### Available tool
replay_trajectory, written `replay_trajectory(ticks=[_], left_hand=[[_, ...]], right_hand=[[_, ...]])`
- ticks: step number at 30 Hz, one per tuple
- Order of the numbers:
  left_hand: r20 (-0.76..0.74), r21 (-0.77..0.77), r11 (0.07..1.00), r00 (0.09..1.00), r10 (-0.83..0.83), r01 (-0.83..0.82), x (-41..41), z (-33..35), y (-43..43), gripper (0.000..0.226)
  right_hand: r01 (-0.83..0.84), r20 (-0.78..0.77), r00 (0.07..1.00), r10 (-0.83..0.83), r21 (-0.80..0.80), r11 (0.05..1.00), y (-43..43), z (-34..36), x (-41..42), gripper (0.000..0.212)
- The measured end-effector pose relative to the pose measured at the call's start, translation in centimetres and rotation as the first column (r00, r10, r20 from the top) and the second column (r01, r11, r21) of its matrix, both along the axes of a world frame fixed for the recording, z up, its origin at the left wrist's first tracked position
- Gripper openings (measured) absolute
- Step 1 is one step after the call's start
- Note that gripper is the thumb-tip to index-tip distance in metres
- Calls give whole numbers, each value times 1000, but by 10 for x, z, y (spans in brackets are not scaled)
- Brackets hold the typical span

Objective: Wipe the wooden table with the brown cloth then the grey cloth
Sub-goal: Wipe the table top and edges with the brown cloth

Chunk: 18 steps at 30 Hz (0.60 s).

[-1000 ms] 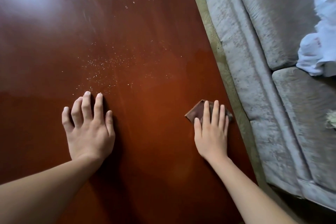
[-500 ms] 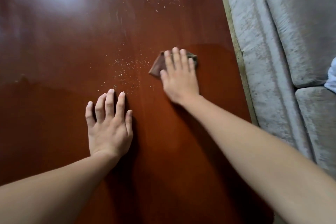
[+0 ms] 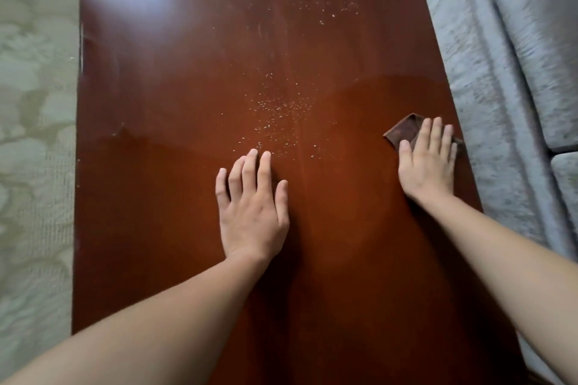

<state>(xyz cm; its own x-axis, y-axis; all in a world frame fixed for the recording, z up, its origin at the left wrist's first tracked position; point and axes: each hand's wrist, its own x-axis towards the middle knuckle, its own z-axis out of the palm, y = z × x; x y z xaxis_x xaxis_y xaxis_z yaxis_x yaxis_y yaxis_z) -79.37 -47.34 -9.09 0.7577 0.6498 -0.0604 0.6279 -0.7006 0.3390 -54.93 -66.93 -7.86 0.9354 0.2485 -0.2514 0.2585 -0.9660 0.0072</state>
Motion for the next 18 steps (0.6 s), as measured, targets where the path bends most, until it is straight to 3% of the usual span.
replay_trajectory(ticks=[3,5,10,14,18], left_hand=[[224,-200,979,970,90,-45,-11,8,10,56],[257,-167,981,957,137,-95,-26,9,29,54],[-7,-11,873,873,488,-488,-75,6,125,57],[-143,-141,736,750,646,-662,-82,9,166,72],[-169,-166,684,704,689,-710,-79,13,174,75]], right_hand=[[-148,-11,989,148,12,989,45,2,-43,81],[-260,-10,966,260,30,965,83,1,-78,80],[-415,35,910,414,75,907,176,-7,-157,78],[-447,31,894,446,77,891,213,-11,-177,76],[-490,-9,872,490,34,871,191,-9,-184,76]])
